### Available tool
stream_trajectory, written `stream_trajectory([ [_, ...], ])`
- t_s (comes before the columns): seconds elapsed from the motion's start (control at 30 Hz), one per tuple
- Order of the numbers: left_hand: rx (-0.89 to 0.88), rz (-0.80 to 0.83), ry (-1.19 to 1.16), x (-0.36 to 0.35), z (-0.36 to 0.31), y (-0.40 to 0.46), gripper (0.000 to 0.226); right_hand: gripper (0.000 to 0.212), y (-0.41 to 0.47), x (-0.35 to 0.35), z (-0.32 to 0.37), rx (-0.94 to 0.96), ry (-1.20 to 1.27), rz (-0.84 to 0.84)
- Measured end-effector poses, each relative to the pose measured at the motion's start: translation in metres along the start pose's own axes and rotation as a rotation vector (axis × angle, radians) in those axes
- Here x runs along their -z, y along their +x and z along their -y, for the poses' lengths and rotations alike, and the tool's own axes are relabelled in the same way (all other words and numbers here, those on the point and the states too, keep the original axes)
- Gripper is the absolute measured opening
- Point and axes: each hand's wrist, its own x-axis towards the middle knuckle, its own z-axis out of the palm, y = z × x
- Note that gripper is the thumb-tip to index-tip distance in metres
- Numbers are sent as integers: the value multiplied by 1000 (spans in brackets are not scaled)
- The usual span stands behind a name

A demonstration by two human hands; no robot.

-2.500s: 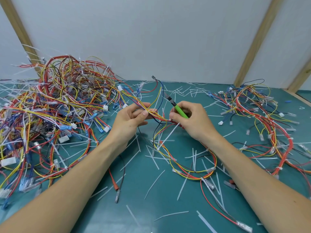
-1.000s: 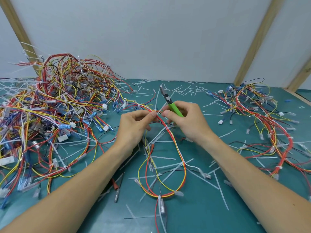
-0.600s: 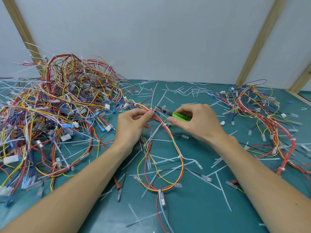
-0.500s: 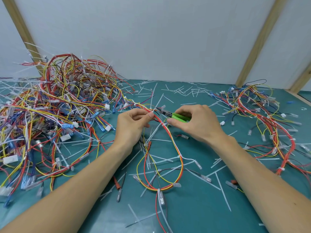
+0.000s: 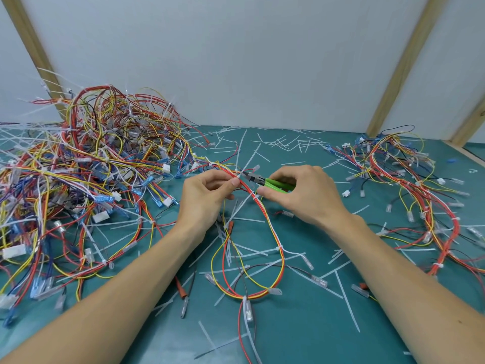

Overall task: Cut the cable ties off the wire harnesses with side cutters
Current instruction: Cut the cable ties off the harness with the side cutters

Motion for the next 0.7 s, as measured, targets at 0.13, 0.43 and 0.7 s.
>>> stream_trajectory([
  [0.13,-13,10,12,0,3,1,8,47,-1,-2,1,7,26,22],
  [0.43,-21,20,46,1,9,5,6,49,-1,1,3,-8,146,104],
  [0.7,-37,34,70,1,10,5,6,45,-1,0,2,-6,183,142],
])
